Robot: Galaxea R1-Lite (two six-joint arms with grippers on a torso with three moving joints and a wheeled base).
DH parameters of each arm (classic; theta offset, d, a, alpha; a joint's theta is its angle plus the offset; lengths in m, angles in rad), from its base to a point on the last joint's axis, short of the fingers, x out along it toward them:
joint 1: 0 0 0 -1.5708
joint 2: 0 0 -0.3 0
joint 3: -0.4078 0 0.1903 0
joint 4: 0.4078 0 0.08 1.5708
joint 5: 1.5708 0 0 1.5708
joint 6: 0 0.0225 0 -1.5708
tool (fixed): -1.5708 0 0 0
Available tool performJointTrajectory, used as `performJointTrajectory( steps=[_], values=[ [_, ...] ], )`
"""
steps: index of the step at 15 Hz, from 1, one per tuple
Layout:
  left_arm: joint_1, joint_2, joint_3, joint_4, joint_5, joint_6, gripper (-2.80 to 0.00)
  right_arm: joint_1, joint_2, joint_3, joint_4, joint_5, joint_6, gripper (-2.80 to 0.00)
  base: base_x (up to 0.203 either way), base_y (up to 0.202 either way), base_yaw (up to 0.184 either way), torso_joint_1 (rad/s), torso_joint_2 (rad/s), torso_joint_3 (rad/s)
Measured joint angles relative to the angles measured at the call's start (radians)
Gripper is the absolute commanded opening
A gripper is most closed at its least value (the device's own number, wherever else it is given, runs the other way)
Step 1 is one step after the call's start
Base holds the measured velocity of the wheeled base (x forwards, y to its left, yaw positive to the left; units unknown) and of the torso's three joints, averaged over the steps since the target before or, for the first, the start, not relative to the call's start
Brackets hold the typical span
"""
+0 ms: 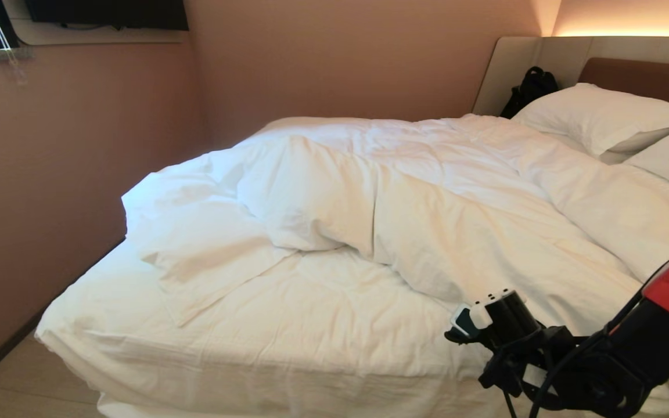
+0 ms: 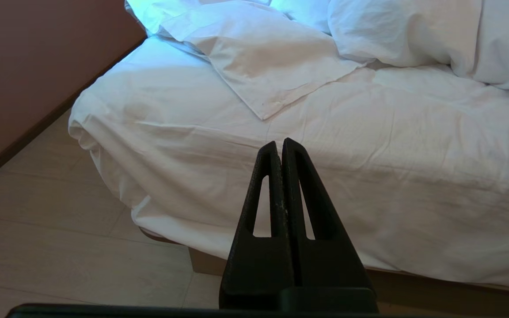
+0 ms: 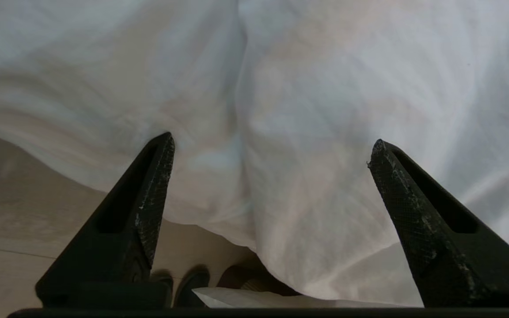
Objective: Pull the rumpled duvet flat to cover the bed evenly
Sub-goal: Flatten the corners of the folded blanket
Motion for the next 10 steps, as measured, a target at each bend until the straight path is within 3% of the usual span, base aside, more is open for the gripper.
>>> performJointTrajectory(
  steps=[10],
  values=[
    [0.0,0.0,0.0,0.0,0.0,0.0,-2.8,0.017,0.12,-0.038,-0.211,-0.208,-0.038,0.0,0.0,0.0,0.0,0.0,0.0,0.0]
  ],
)
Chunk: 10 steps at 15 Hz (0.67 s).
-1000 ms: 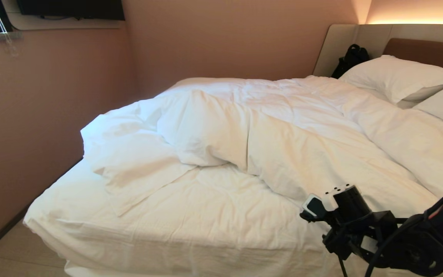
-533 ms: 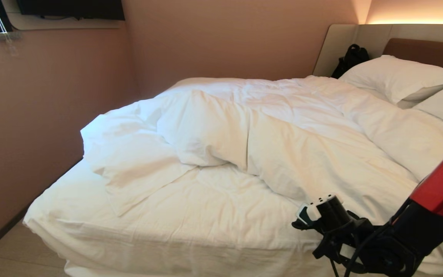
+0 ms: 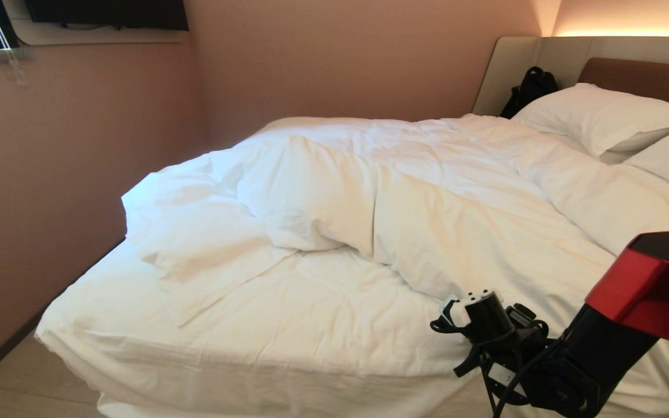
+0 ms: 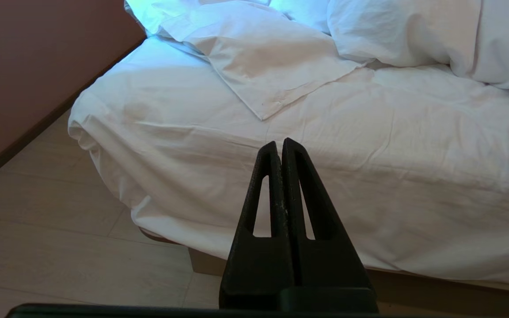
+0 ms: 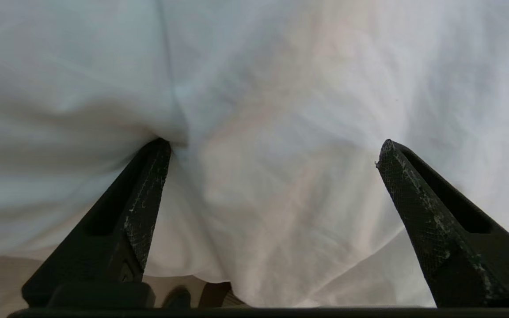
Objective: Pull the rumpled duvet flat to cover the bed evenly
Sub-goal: Flatten the corners of the folded blanket
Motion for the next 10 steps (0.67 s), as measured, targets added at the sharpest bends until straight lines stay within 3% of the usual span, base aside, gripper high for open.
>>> performJointTrajectory(
  steps=[10],
  values=[
    [0.0,0.0,0.0,0.0,0.0,0.0,-2.8,-0.032,0.048,-0.07,0.0,-0.176,-0.01,0.0,0.0,0.0,0.0,0.0,0.0,0.0]
  ],
)
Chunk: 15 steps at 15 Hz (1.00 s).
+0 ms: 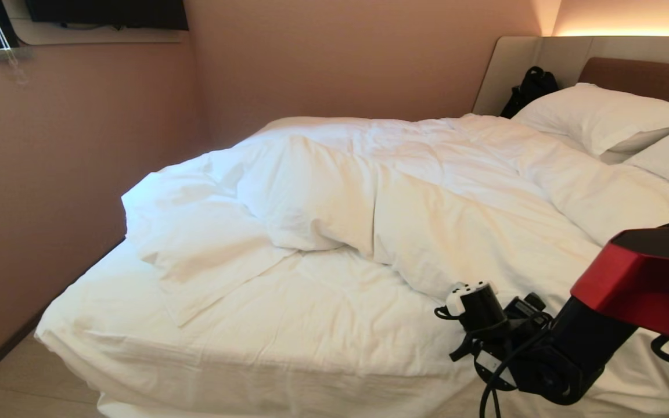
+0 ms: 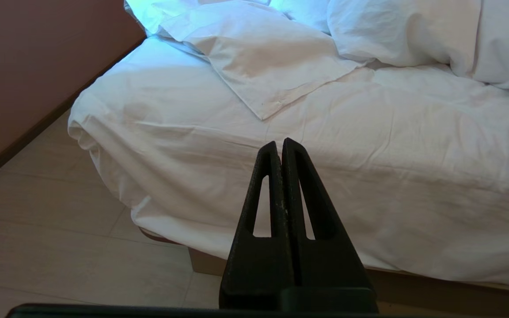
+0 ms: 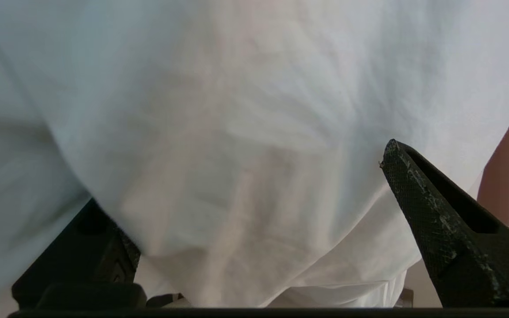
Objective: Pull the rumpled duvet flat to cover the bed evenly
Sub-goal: Flatten the corners of the folded blanket
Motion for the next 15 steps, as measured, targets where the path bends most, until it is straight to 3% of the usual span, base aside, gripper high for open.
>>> performJointTrajectory(
  steps=[4,5,15],
  values=[
    [0.0,0.0,0.0,0.0,0.0,0.0,-2.8,-0.023,0.018,-0.025,0.0,-0.009,0.0,0.0,0.0,0.0,0.0,0.0,0.0,0.0],
    [0.0,0.0,0.0,0.0,0.0,0.0,-2.8,-0.024,0.022,-0.027,-0.001,-0.009,0.001,-2.8,0.0,0.0,0.0,0.0,0.0,0.0],
    [0.0,0.0,0.0,0.0,0.0,0.0,-2.8,-0.027,0.016,-0.028,-0.003,0.002,0.005,-2.8,0.0,0.0,0.0,0.0,0.0,0.0]
  ],
)
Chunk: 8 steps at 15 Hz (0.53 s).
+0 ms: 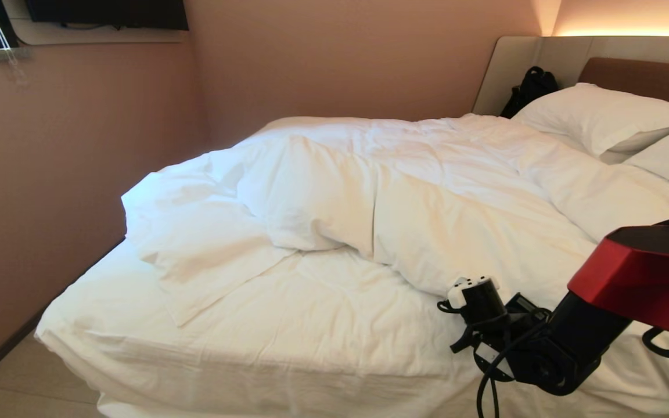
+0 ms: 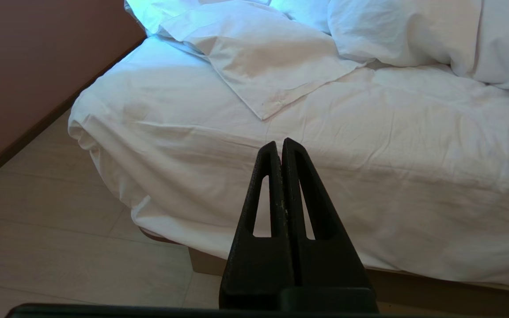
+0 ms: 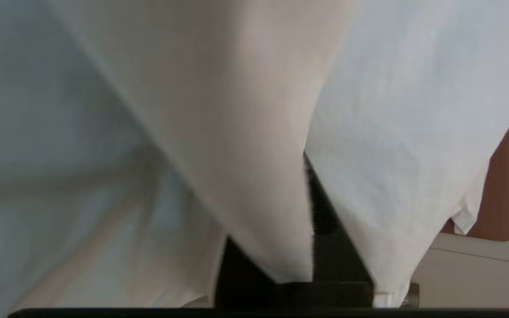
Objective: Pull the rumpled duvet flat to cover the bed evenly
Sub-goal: Flatten the corners of the folded blanket
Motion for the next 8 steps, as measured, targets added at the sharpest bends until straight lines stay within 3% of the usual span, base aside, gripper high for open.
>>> performJointTrajectory(
  steps=[8],
  values=[
    [0.0,0.0,0.0,0.0,0.001,0.001,-2.8,0.016,-0.094,0.097,0.001,0.035,0.009,-2.8,0.0,0.0,0.0,0.0,0.0,0.0]
  ],
)
